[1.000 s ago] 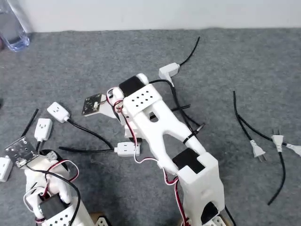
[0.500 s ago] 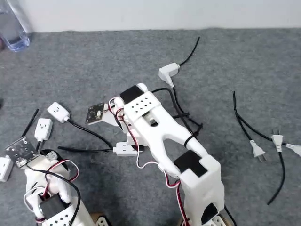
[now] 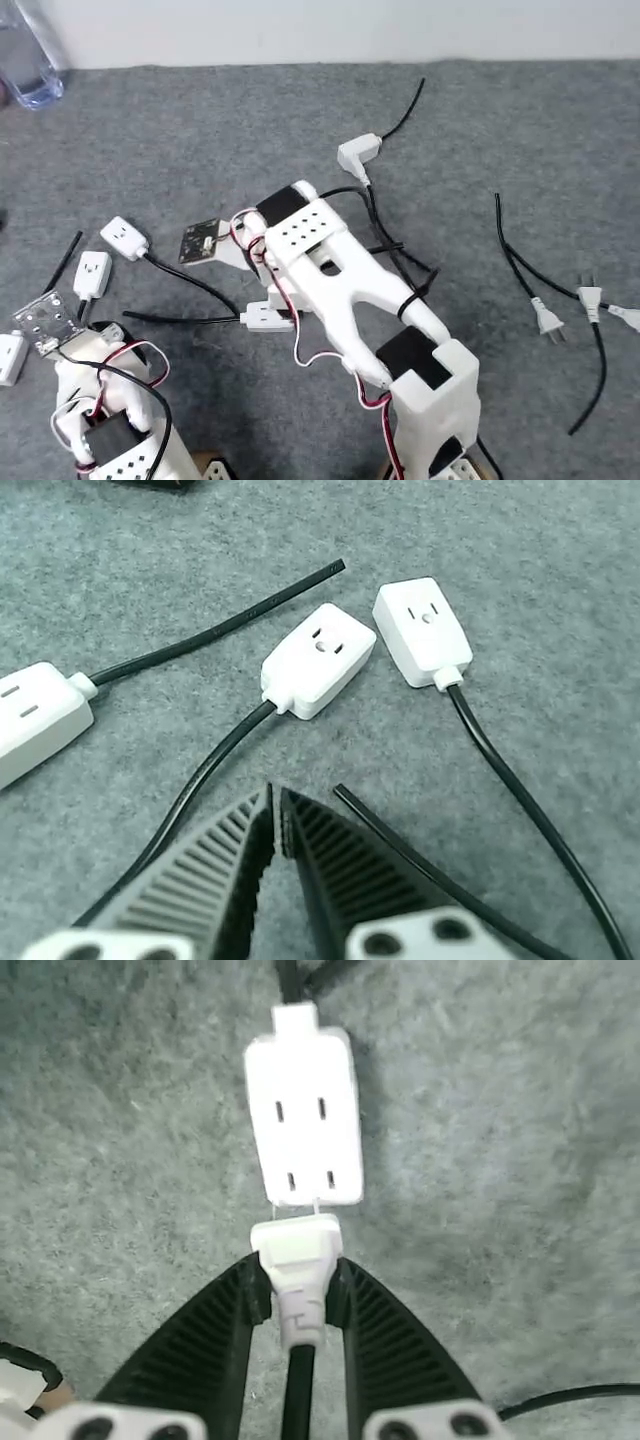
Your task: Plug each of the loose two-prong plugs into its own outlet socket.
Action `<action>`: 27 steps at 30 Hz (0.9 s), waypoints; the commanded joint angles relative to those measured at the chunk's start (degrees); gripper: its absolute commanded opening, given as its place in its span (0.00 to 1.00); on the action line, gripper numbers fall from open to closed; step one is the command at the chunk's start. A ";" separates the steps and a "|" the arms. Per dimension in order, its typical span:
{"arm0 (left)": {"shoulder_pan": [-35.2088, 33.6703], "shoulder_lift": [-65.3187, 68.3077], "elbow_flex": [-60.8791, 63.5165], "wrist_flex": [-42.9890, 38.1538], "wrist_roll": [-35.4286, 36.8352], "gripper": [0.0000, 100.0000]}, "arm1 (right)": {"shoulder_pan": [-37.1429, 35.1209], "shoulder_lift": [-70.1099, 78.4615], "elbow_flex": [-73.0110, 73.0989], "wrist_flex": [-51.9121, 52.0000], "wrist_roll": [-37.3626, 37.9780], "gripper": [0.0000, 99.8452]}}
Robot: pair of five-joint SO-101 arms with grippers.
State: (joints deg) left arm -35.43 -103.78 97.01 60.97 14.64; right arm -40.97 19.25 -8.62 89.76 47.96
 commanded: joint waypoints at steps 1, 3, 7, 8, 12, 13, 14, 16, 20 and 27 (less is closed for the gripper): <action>-0.35 -0.70 -0.57 0.26 -0.44 0.01 | -0.92 -2.68 -2.46 -1.27 -0.35 0.01; -0.35 -0.70 -0.57 0.35 -0.44 0.01 | -1.01 -2.59 -2.37 -1.71 -0.35 0.01; -0.35 -0.70 -0.57 0.35 -0.44 0.01 | -0.84 -1.36 -2.46 -1.71 -0.09 0.01; -0.35 -0.70 -0.57 0.35 -0.44 0.01 | -0.84 -0.75 -2.46 -1.71 0.00 0.01; -0.35 -0.70 -0.57 0.35 -0.53 0.01 | -0.84 1.27 -2.46 -2.51 0.09 0.01; -0.35 -0.70 -0.57 0.35 -0.53 0.01 | -0.84 1.54 -2.46 -2.51 0.53 0.01; -0.35 -0.70 -0.57 0.35 -0.53 0.01 | -0.84 1.71 -2.46 -2.51 0.88 0.01; -0.35 -0.70 -0.57 0.35 -0.53 0.01 | -0.31 1.80 -2.46 -2.51 1.23 0.01; -0.35 -0.70 -0.57 0.44 -0.53 0.01 | 0.84 1.71 -2.46 -3.47 1.23 0.01; -0.35 -0.70 -0.57 0.44 -0.53 0.01 | 1.10 2.07 -2.46 -3.74 3.25 0.01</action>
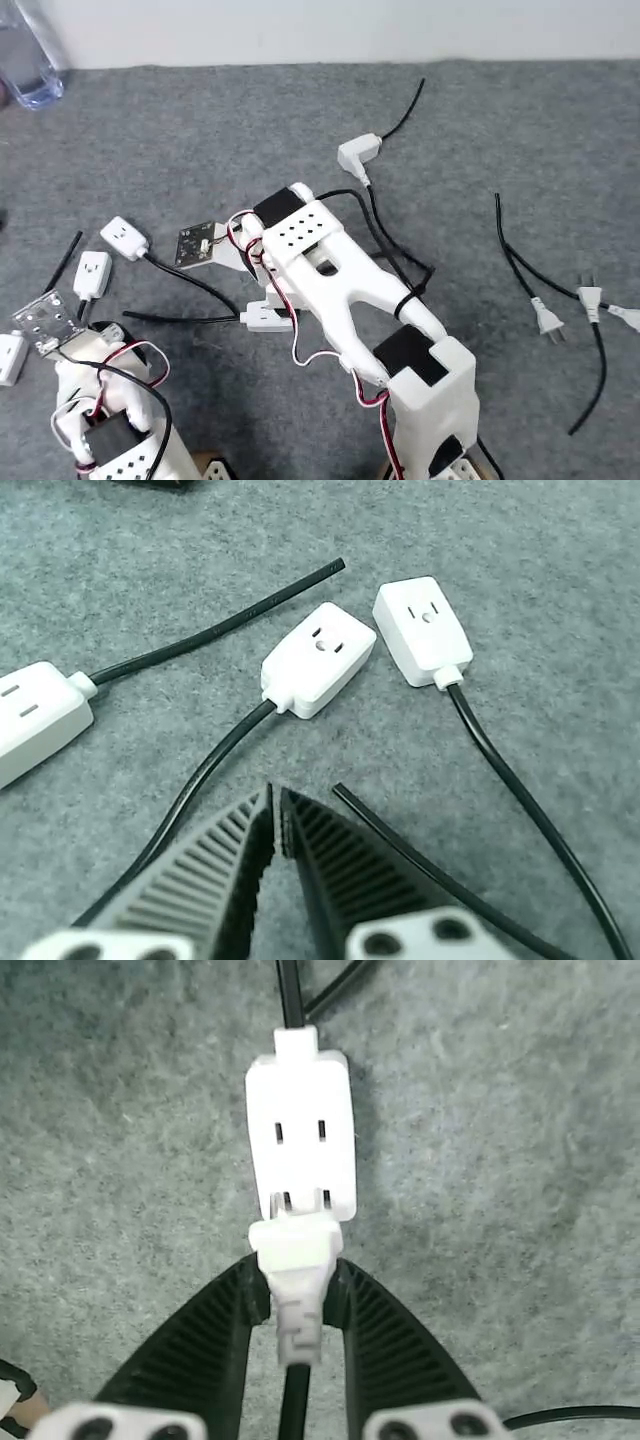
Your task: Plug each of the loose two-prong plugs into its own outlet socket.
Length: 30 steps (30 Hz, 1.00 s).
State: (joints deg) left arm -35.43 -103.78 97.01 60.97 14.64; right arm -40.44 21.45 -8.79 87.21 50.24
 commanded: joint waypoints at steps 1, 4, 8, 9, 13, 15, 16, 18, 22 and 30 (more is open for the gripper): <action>-0.35 -0.70 -0.57 0.44 -0.53 0.01 | 0.57 -0.13 -2.29 -1.54 0.97 0.01; -0.35 -0.70 -0.57 0.44 -0.53 0.01 | 0.84 -0.13 -2.29 -1.63 0.97 0.01; -0.35 -0.70 -0.57 0.44 -0.53 0.01 | 0.92 -0.92 -2.37 -1.01 0.97 0.01; -0.35 -0.70 -0.57 0.44 -0.53 0.01 | 0.92 -1.45 -2.37 -0.48 0.97 0.01; -0.26 -0.70 -0.57 0.44 -0.44 0.01 | 2.07 -4.53 -2.37 1.27 0.88 0.01; 0.00 -0.70 -0.57 0.26 -0.18 0.01 | 2.95 -7.08 -2.11 2.42 0.62 0.01; 0.09 -0.70 -0.57 0.09 -0.18 0.01 | 3.21 -8.40 -2.02 2.77 0.44 0.01; 1.05 -0.70 -0.66 -1.05 -0.18 0.02 | 3.30 -10.68 -1.93 3.56 -0.79 0.01; 8.53 -0.70 -0.66 -4.04 -0.18 0.02 | 6.02 -13.76 4.48 1.19 -1.41 0.01; 13.63 -0.70 -0.66 -3.69 -0.18 0.02 | 15.69 -14.55 26.37 -14.46 3.52 0.01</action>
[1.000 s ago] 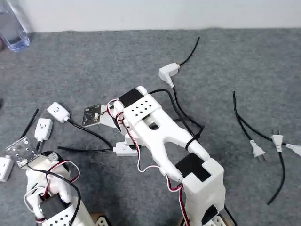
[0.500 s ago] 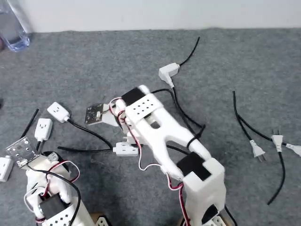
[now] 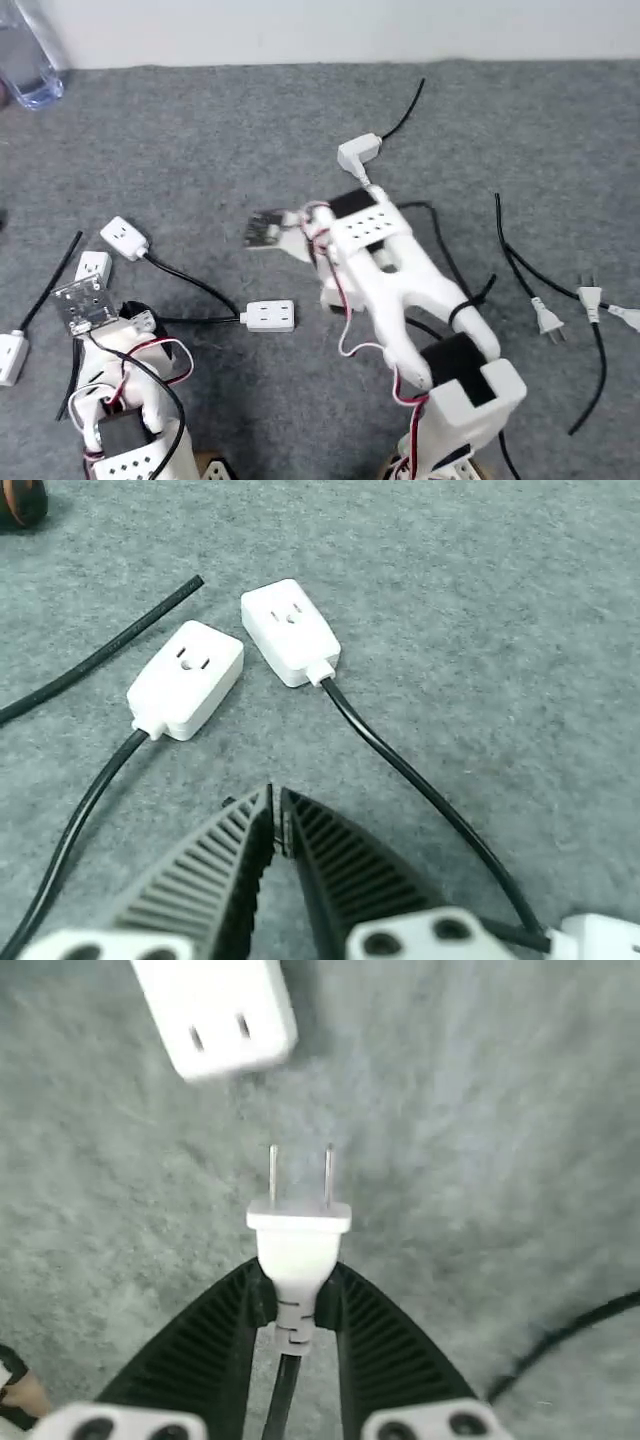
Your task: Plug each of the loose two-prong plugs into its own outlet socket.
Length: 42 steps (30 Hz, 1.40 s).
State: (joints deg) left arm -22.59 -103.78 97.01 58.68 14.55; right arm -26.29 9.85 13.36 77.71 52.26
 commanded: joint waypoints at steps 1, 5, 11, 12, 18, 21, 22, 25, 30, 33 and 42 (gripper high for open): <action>0.79 -0.70 -0.66 -1.32 -0.09 0.02 | 1.54 -2.86 5.54 -6.20 1.85 0.01; 0.97 -0.70 -0.66 1.58 -0.09 0.02 | 1.63 -2.33 6.68 -8.04 1.93 0.01; 0.97 -0.70 -0.66 4.92 -0.09 0.02 | 1.45 -2.24 6.77 -8.04 1.49 0.02; 0.97 -0.70 -0.66 4.92 -0.09 0.02 | 1.36 -2.24 6.77 -7.96 1.49 0.04; 0.97 -0.70 -0.66 5.01 -0.09 0.02 | 1.19 -2.24 6.77 -7.60 1.67 0.19; 0.97 -0.70 -0.66 5.01 -0.09 0.02 | 1.10 -2.24 6.86 -7.16 1.58 0.19; 0.97 -0.70 -0.66 5.01 -0.09 0.02 | 1.01 -2.24 6.77 -6.37 1.67 0.19; 0.97 -0.70 -0.66 5.10 -0.09 0.02 | -0.31 -2.33 6.59 -5.41 1.58 0.19; 0.97 -0.70 -0.66 5.10 -0.09 0.02 | -3.30 -2.86 6.33 -5.41 1.58 0.19; 0.97 -0.70 -0.66 5.10 -0.09 0.02 | -3.56 -2.24 2.64 -4.35 1.67 0.19; 0.97 -0.70 -0.66 5.10 -0.09 0.01 | -3.30 4.70 -7.12 -0.22 1.58 0.19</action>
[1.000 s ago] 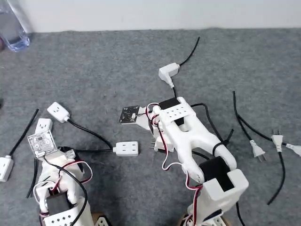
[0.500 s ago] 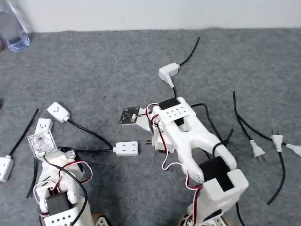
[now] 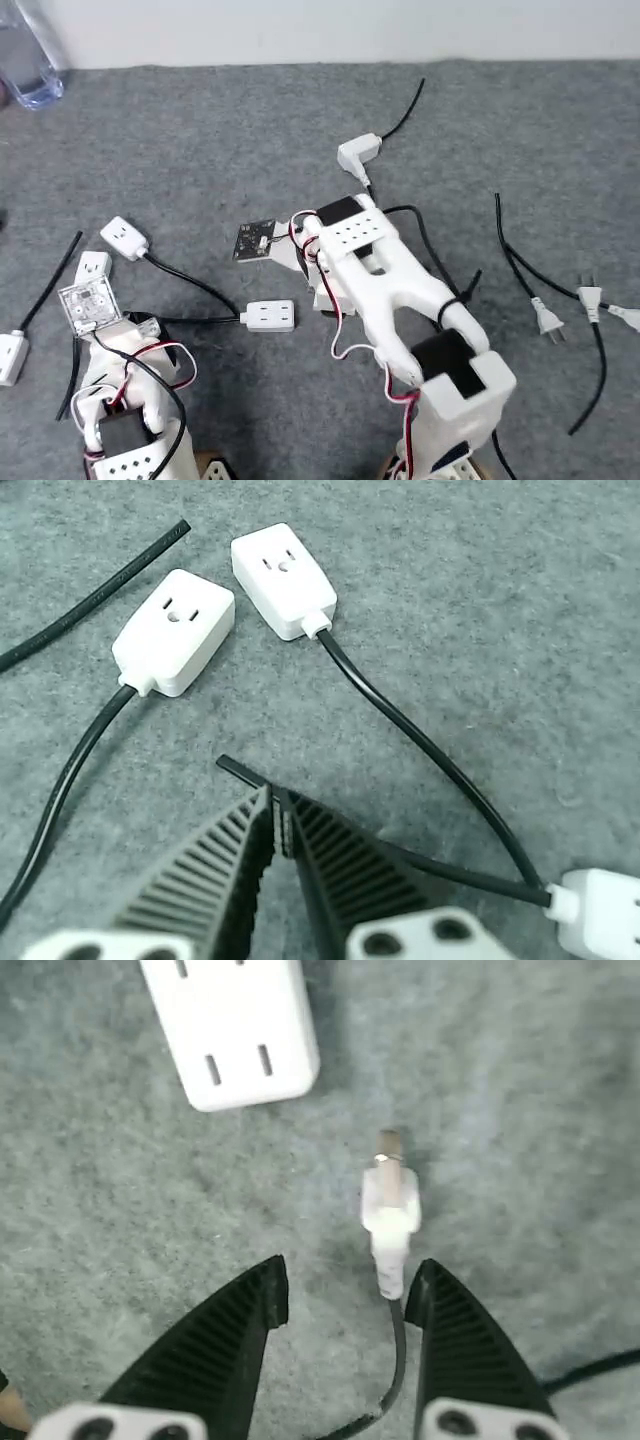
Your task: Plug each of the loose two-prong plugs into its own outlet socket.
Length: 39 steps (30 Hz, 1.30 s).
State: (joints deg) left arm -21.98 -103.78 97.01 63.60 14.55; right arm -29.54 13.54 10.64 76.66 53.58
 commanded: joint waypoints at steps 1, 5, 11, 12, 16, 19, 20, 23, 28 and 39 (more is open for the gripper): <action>0.35 -0.70 -0.66 0.18 -0.09 0.01 | -0.04 2.07 -5.19 0.92 0.26 0.19; 0.35 -0.70 -0.66 0.18 -0.18 0.01 | -0.04 4.44 -6.51 0.92 0.18 0.19; 0.26 -0.70 -0.66 0.18 -0.26 0.01 | -0.04 4.79 -6.68 -0.66 0.35 0.19; 0.26 -0.70 -0.66 0.18 -0.18 0.01 | -0.04 4.88 -6.68 -1.98 0.35 0.19; 0.18 -0.70 -0.66 0.26 -0.26 0.01 | 0.75 5.14 -8.26 -7.69 0.53 0.19; 0.18 -0.70 -0.66 0.35 -0.26 0.01 | 2.15 7.25 -11.16 -10.24 2.02 0.19; 0.18 -0.70 -0.66 0.35 -0.26 0.01 | 2.59 8.57 -12.40 -10.51 2.37 0.19; 0.26 -0.70 -0.66 0.97 -0.18 0.01 | 3.03 12.44 -16.35 -9.10 2.29 0.19; 0.44 -0.70 -0.66 2.37 -0.18 0.01 | 2.77 13.76 -23.21 0.13 2.20 0.19; 0.35 -0.70 -0.66 2.64 -0.26 0.01 | 3.21 13.58 -28.22 6.20 2.20 0.19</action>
State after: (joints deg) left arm -21.98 -103.78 97.01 65.71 14.46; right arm -26.73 27.96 -14.68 82.29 55.34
